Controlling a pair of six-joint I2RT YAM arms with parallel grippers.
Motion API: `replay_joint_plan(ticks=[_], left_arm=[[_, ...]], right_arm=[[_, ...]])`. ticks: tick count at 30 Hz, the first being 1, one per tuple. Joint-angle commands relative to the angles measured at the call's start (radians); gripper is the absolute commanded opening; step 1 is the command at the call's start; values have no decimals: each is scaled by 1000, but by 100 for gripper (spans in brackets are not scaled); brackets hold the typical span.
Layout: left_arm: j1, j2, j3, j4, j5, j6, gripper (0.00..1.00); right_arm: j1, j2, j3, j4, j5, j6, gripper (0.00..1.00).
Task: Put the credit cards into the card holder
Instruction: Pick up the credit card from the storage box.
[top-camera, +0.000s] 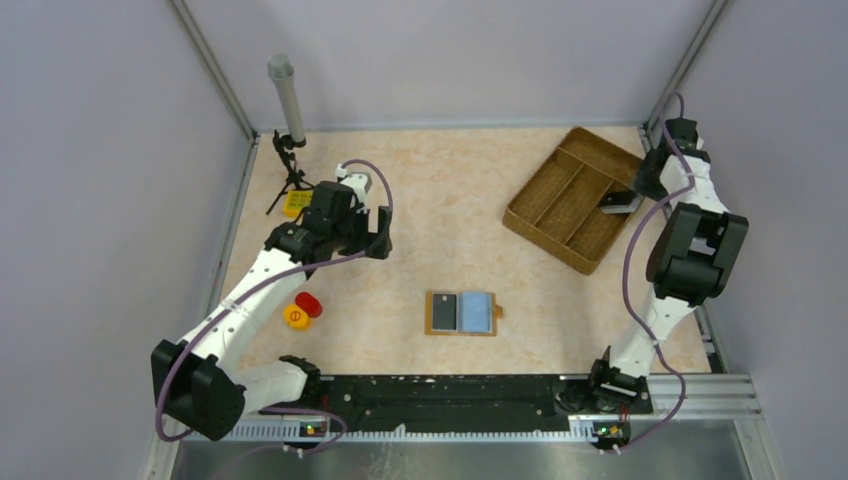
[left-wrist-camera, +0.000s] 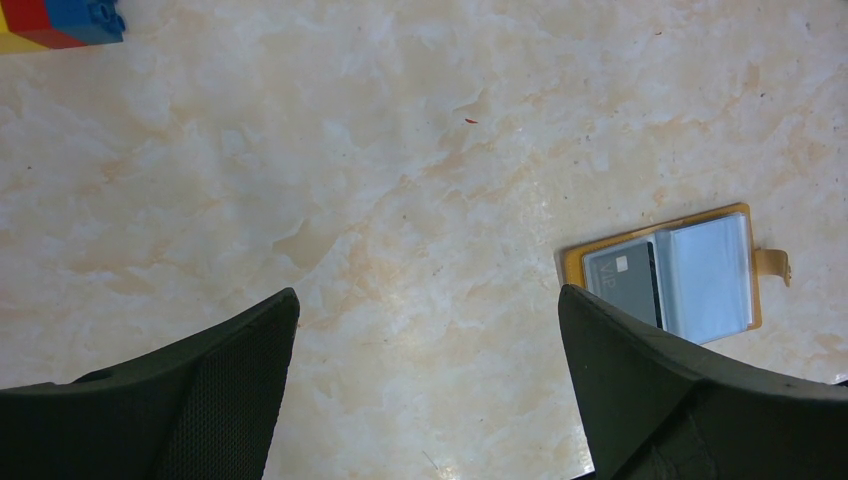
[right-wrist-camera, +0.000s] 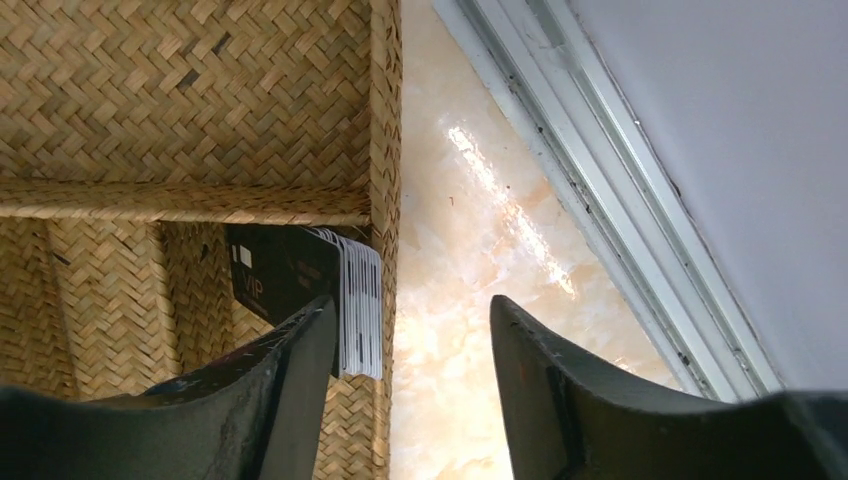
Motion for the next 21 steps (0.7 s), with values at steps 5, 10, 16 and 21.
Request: replay_joint_plan(ticks=[5,10,16,21], left_arm=[[3,-9,-7,17,14,15,99],[3,-11,-8,17,10,15,99],[3,-10,-9,19,12,15,99],[3,-9,-8,19,13,15,99]], right_arm=[[-11,-27,-16,34,-14,-24,40],[-10,-37,-22,45,-55,-25,38],[-10,-90,-65,93,-157,-43,56],[-10,-26,-35,75,-195,-49,64]])
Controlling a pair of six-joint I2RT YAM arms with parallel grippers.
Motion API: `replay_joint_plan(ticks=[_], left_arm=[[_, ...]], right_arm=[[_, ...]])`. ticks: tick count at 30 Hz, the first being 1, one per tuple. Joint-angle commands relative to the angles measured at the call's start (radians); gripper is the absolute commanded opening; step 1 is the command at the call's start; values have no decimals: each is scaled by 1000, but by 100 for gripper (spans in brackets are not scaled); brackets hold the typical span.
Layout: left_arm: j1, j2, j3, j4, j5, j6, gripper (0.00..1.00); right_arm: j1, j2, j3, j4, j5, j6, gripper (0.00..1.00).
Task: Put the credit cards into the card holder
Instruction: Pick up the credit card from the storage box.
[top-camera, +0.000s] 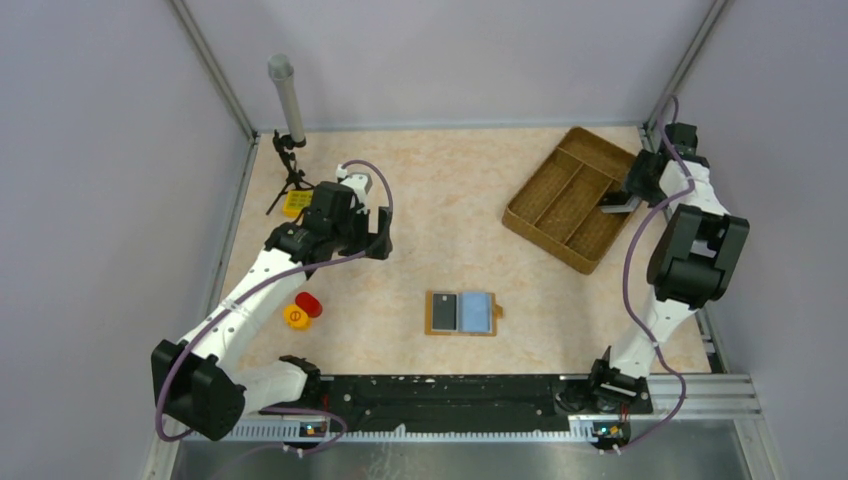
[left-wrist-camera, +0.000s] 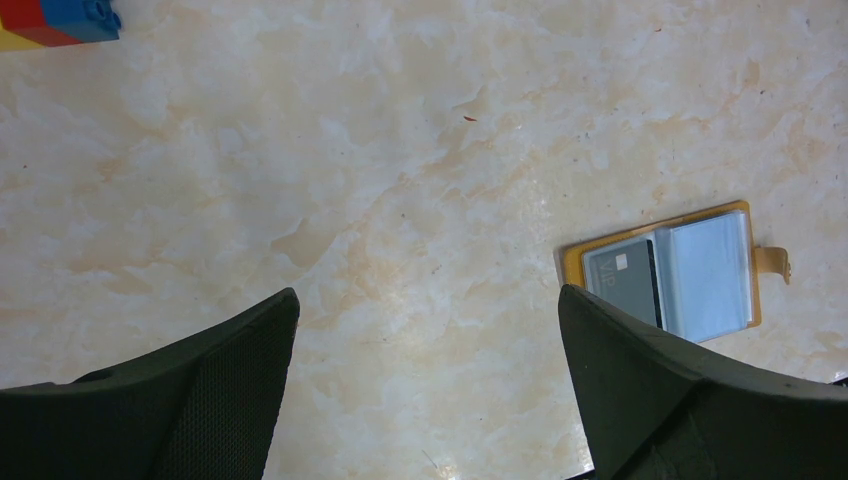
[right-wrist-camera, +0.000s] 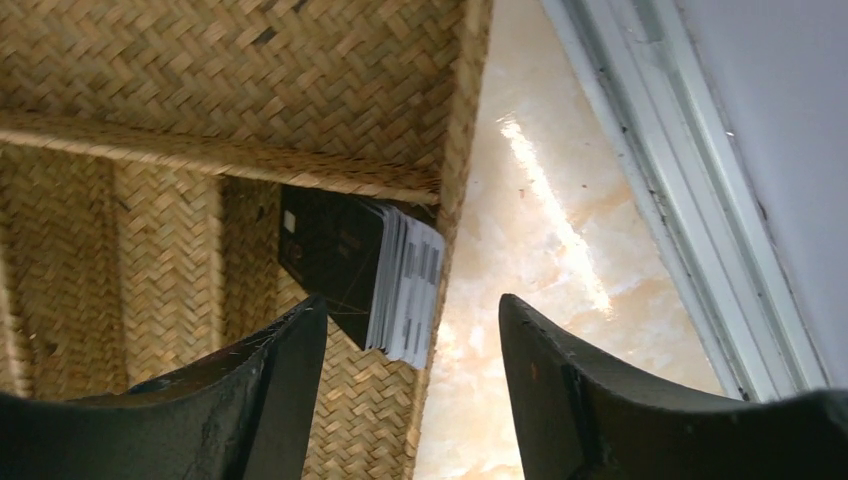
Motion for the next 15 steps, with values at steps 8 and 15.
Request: replay_joint_plan(ticks=[8,15], left_arm=[[3,-10,-8,20,11,16,99],[3,-10,-12,20,5,16,99]], right_arm=[[-5,74,29,25,-54,-16,69],[-4,113,44,-15,12,-8,69]])
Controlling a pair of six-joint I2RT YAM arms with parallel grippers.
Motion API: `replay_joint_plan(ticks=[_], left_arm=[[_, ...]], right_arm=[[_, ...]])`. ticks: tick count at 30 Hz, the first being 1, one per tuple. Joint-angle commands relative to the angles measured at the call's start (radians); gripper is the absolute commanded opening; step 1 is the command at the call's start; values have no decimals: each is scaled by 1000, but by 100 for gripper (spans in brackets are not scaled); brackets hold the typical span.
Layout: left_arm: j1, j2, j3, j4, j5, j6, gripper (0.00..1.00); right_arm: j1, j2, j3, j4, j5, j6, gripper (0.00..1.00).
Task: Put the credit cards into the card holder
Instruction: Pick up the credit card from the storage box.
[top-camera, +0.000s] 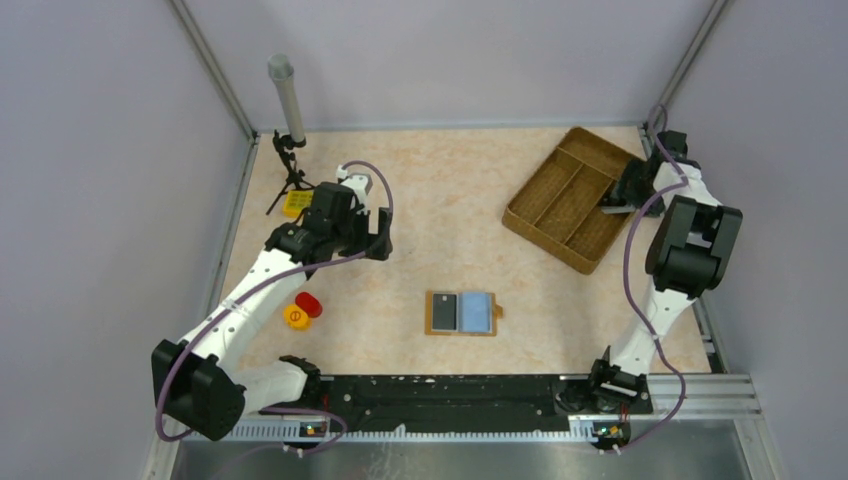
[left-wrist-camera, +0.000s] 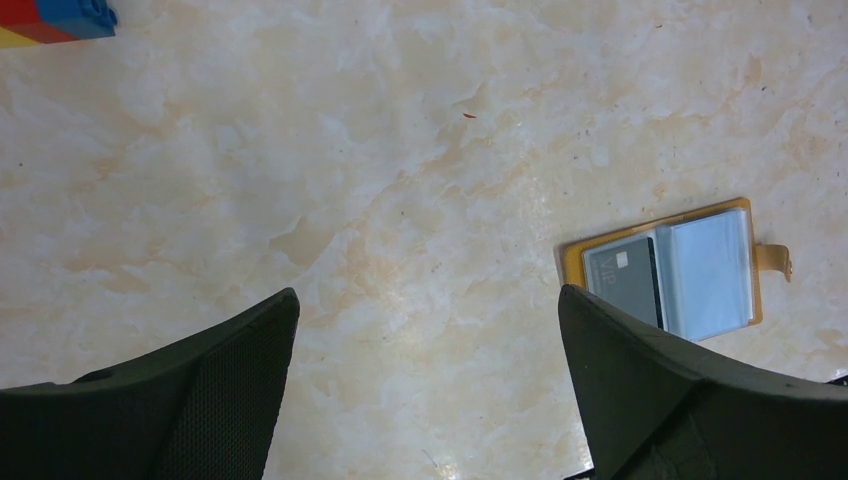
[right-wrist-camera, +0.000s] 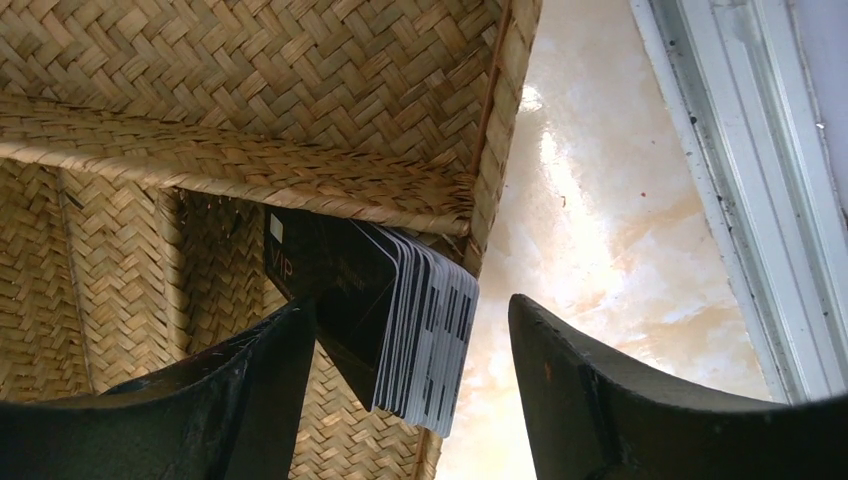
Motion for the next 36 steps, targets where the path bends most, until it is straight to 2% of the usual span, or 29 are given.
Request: replay_joint_plan(ticks=[1,6,17,36], left_arm=[[3,-10,-10,20,1,16,99],[3,-6,-10,20,-3,16,99],[3,-7,-11,20,6,15,99],[3,-1,-11,21,18,14,99]], right_arm=[[-7,14,41,-30,83,1,69],[-7,-21,34,-43,117,11,65],[-8,-75,23,-52,127,12,50],[-7,-121,3,-83,158,11,47]])
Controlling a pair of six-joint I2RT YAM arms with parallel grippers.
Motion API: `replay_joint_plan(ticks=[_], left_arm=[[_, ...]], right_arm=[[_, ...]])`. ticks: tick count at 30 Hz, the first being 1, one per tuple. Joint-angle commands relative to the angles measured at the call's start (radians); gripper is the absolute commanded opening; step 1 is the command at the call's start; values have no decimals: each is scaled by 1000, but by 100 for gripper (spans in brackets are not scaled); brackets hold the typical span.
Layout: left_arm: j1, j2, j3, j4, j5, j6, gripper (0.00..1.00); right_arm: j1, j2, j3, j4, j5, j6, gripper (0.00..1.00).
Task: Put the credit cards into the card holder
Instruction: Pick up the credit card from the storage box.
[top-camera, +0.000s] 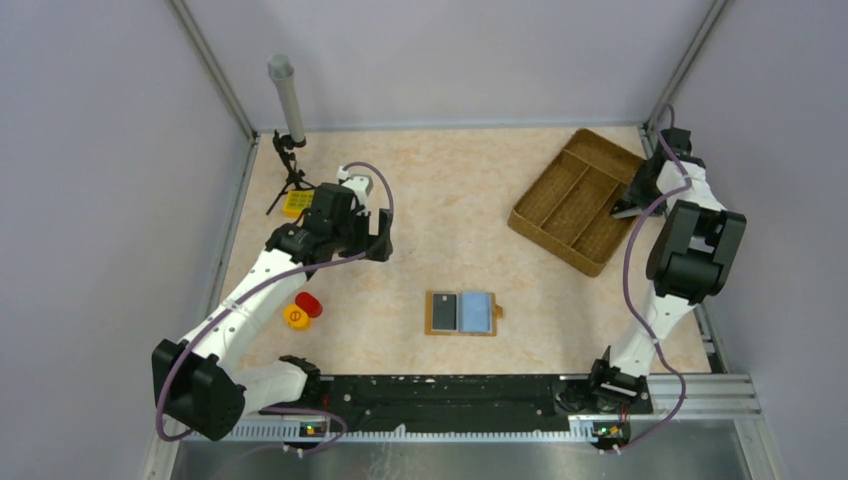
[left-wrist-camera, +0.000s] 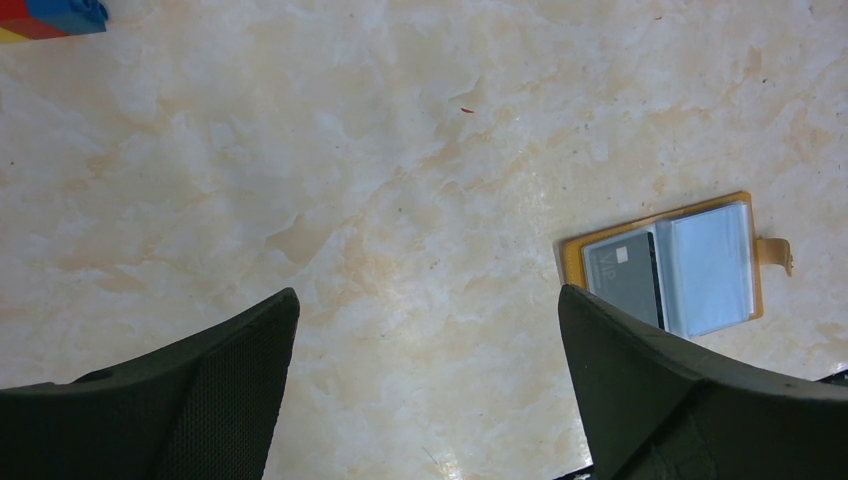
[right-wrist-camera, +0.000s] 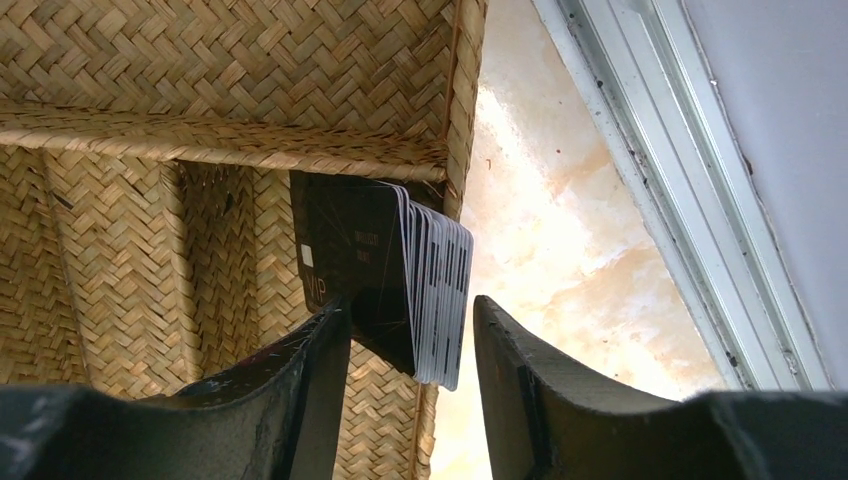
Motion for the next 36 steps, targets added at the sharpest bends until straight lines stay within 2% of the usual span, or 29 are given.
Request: replay_joint_plan(ticks=[1,9,17,20,36], left_arm=[[3,1,-4,22,10,10,99],[3,1,-3,22,16,9,99],[3,-1,-4,22,14,10,99],[3,0,-4,21,13,10,99],[3,2,-3,22,15,10,99]], right_arm=[[-7,-74,0,-22,49,-12,46],[-7,-106,-12,-21,65,-12,42],[-7,-102,-10,-22,75,-14,26],[-6,-114,-9,-17,73,-15,23],[-7,-84,5,-27,70,-24,25]])
